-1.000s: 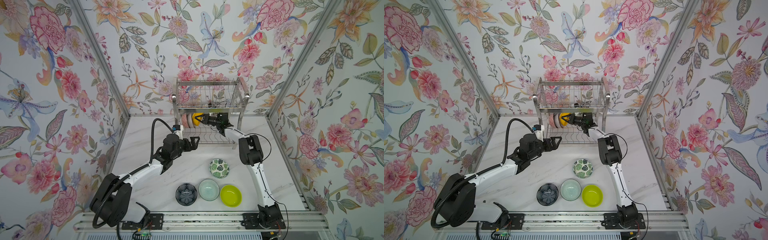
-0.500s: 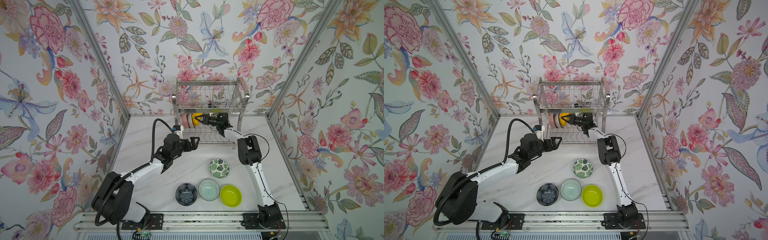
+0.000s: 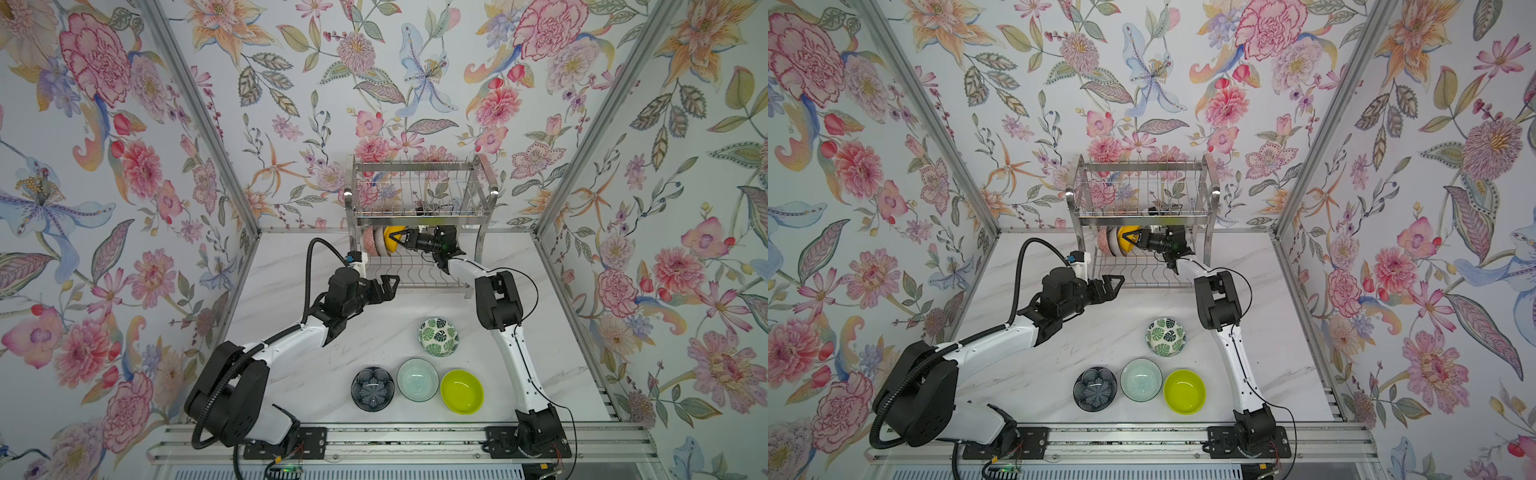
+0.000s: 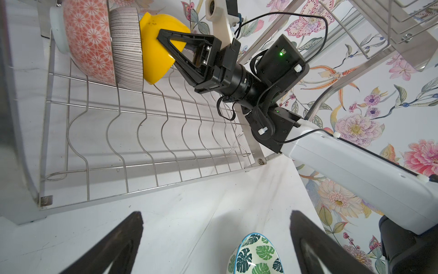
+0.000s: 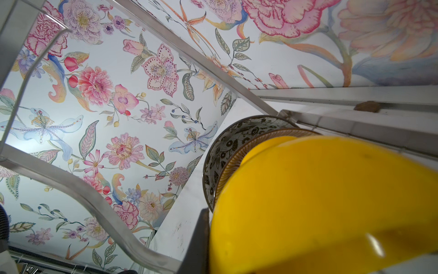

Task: Load bowls into a dish rack
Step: Place the bowl in the dish rack.

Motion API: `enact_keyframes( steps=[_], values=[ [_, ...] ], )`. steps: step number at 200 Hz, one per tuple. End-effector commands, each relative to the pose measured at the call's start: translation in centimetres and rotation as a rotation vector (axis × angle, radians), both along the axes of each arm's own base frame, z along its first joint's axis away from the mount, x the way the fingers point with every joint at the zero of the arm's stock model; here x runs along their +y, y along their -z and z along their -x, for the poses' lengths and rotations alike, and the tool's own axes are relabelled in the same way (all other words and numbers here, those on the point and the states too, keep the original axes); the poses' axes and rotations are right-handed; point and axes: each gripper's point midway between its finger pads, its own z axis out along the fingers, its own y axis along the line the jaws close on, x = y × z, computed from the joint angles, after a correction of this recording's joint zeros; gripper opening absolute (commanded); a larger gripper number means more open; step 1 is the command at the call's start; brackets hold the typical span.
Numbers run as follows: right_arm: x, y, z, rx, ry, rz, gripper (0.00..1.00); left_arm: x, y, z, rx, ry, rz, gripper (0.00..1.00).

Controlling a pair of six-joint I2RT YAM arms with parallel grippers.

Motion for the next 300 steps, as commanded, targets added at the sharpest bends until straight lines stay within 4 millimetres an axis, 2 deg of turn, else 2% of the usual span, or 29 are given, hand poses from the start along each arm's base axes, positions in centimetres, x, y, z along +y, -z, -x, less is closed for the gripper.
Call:
enact_keyframes(
  steps=[1,64,201,300],
  values=[
    [0.4,1.0,0.1,0.01,-0.02,-0.002,0.0,0.0,-1.4,-0.6,-0.009,0.0,0.031,0.99],
    [0.8,1.1,0.5,0.015,-0.035,0.008,0.0,-0.2,-0.3,-0.6,0.034,0.0,0.047,0.99],
    [0.0,2.5,0.2,0.042,-0.04,0.048,0.0,-0.3,-0.1,-0.7,0.04,0.002,0.045,0.99],
    [-0.3,3.0,-0.2,0.061,-0.01,0.074,0.13,-0.3,-0.1,-0.8,0.039,0.0,0.04,0.99]
  ],
)
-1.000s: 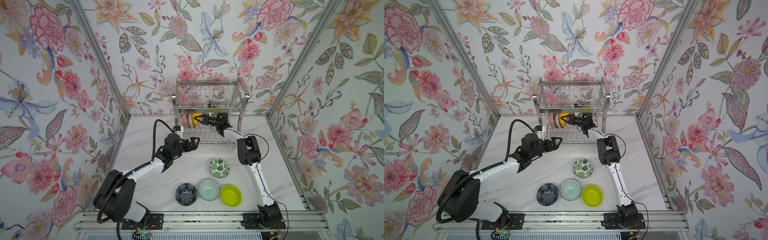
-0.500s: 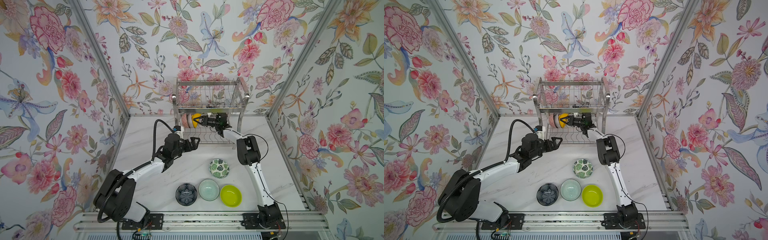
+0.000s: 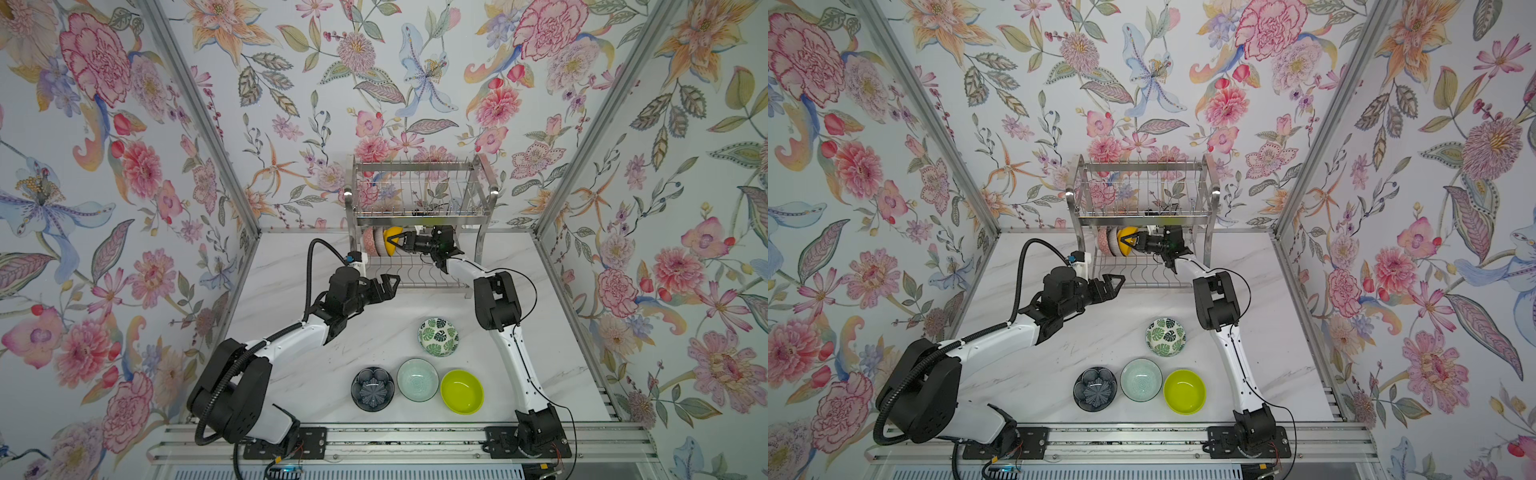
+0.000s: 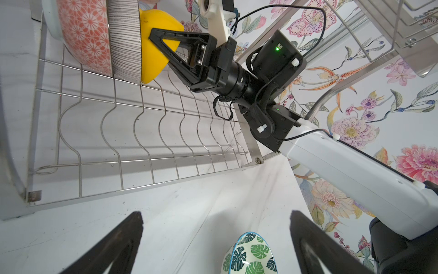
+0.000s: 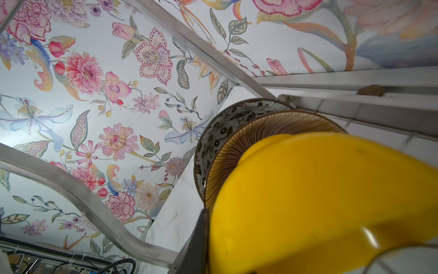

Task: Load bowls into a dish rack
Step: Place the bowl in the dish rack.

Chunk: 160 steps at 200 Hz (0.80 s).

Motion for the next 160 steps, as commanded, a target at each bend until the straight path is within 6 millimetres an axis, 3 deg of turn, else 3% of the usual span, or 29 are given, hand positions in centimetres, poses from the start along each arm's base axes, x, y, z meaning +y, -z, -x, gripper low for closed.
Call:
enact_keyframes(
  steps=[1,160],
  values=[
    [-0.6,1.5,-0.5,0.04,0.015,0.022,0.13,0.0,-0.5,-0.6,0.0,-0.003,0.009,0.99],
    [-0.8,0.5,-0.6,0.029,0.025,0.026,0.29,0.2,-0.8,-0.7,-0.007,-0.006,0.01,0.99]
  ],
)
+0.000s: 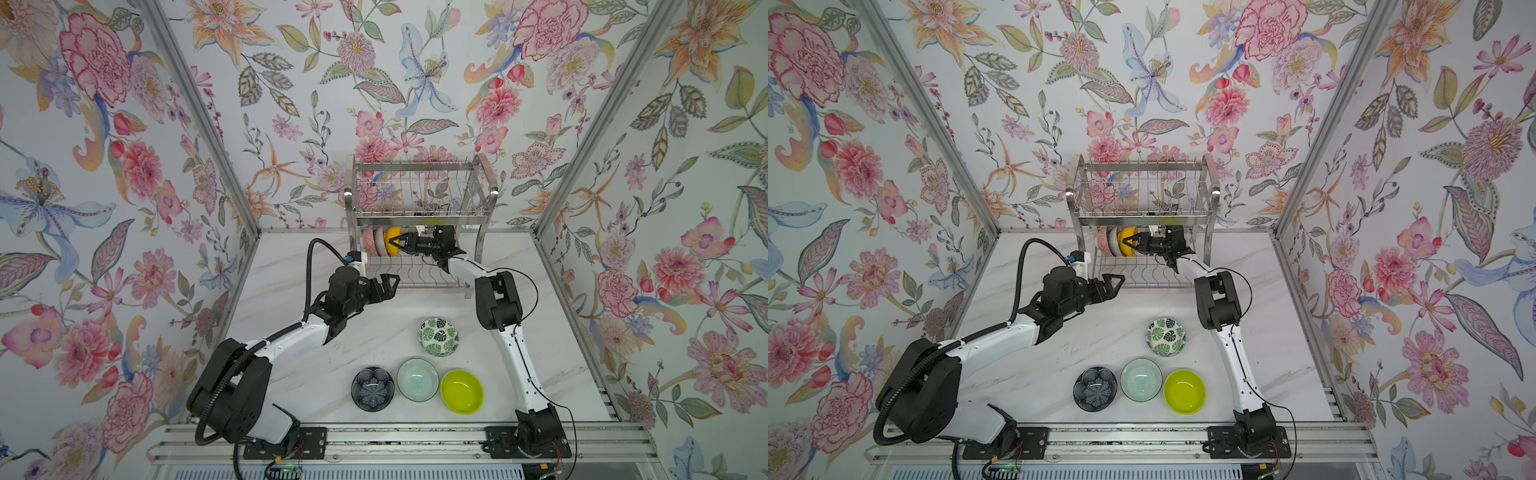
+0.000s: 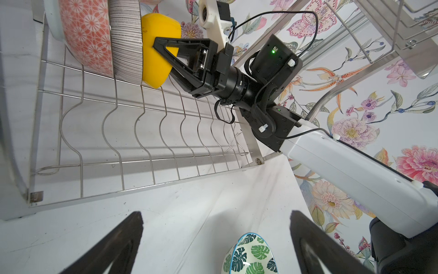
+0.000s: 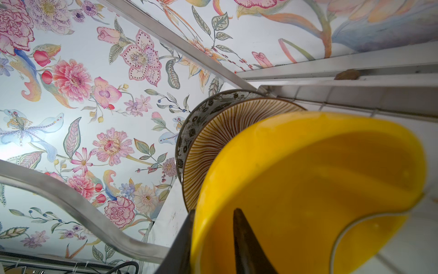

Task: Load bowls into a dish rack
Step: Place the bowl in the dish rack.

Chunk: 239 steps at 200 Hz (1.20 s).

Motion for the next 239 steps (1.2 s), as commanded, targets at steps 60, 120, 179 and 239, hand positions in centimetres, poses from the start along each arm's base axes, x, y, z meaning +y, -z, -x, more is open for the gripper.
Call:
enact_keyframes(
  steps=[60,120,179,239],
  values=[
    [-0.2,-1.2,-0.3,-0.036,0.01,0.001,0.34,0.2,-0.9,-0.6,-0.009,-0.004,0.008,0.99],
    [-0.6,-1.8,-0.1,-0.053,0.029,0.001,0.42,0.2,-1.0,-0.6,-0.009,-0.006,0.007,0.99],
    [-1.4,-2.5,0.6,-0.073,0.04,-0.002,0.54,0.3,-0.9,-0.6,-0.009,-0.006,0.006,0.99],
    [-2.3,-4.0,2.0,-0.105,0.06,-0.005,0.71,0.3,-0.7,-0.6,-0.005,-0.008,0.001,0.99]
  ],
)
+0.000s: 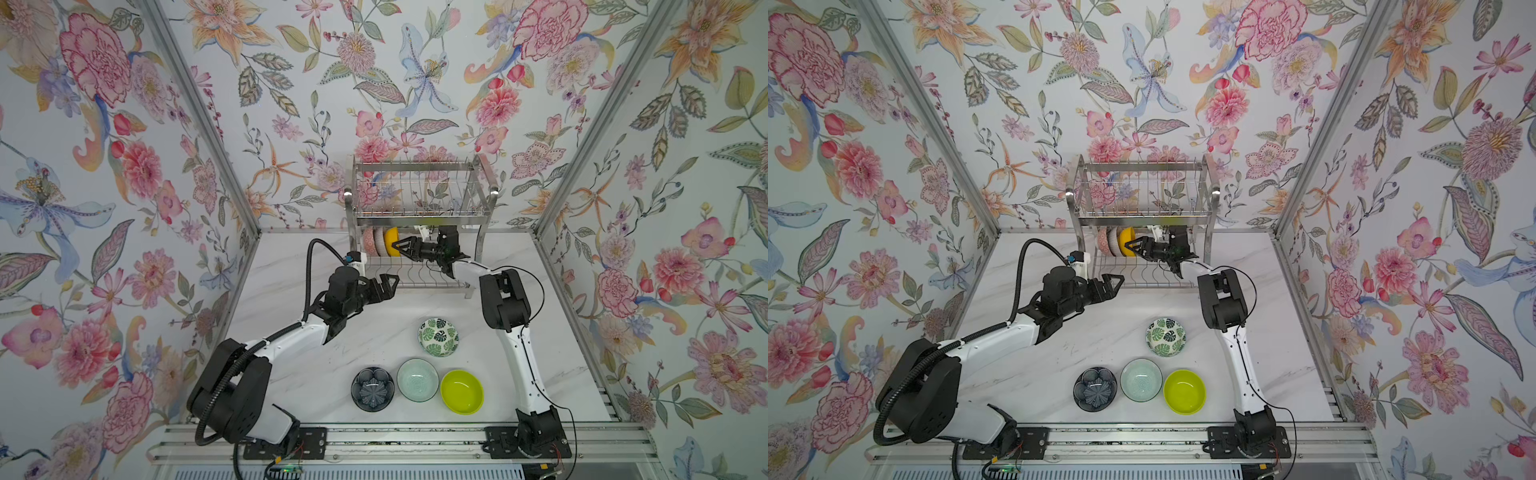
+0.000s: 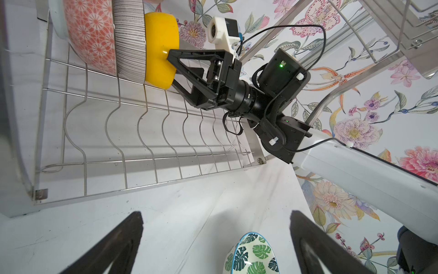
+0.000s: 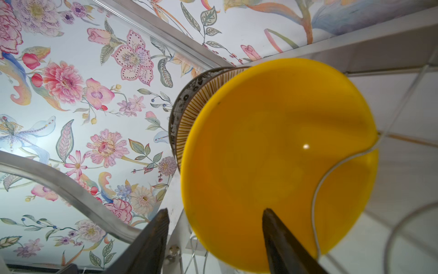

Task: Load bowls into a dish rack
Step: Place the bowl in the dish rack, then pick up the bowl from the center of the table.

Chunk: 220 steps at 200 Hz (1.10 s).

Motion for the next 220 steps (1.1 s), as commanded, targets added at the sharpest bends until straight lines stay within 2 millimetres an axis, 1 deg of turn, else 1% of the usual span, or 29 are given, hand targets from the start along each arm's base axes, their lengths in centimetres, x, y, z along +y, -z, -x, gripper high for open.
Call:
enact_keyframes(
  steps=[1,6,42,53,85,110,123,144,168,202,220],
  values=[
    [-0.7,-4.7,0.3,-0.13,0.02,-0.025,0.71,0.1,-0.9,-0.6,-0.014,-0.004,0.006,0.99],
    [-0.8,-5.1,0.4,-0.139,0.026,-0.029,0.74,0.1,-0.9,-0.6,-0.015,-0.004,0.006,0.99],
    [-1.7,-5.8,1.4,-0.157,0.063,-0.029,0.91,0.2,-0.9,-0.6,-0.017,-0.006,-0.002,0.99],
    [-1.9,-5.9,1.8,-0.163,0.073,-0.025,0.98,0.3,-0.9,-0.6,-0.019,-0.009,-0.006,0.99],
    [-2.8,-6.4,3.4,-0.18,0.107,-0.007,0.98,0.4,-0.7,-0.7,-0.018,-0.014,-0.02,0.99],
    [-3.4,-6.1,4.6,-0.175,0.135,0.032,0.98,0.6,-0.7,-0.8,-0.015,-0.022,-0.029,0.99],
    [-3.7,-5.5,5.2,-0.165,0.153,0.067,0.99,0.7,-0.8,-0.8,-0.002,-0.029,-0.018,0.99],
    [-4.4,-5.3,6.2,-0.169,0.182,0.125,0.99,1.2,-0.5,-0.7,0.059,-0.061,0.013,0.99],
    [-4.9,-4.9,7.7,-0.179,0.207,0.201,0.99,1.6,0.0,-0.1,0.142,-0.092,0.024,0.99],
    [-5.8,-3.1,10.0,-0.157,0.246,0.358,0.98,2.5,0.4,0.8,0.209,-0.119,-0.011,0.99],
    [-6.4,-2.2,11.5,-0.153,0.266,0.465,0.99,3.2,0.2,1.4,0.198,-0.134,-0.018,0.99]
  ],
)
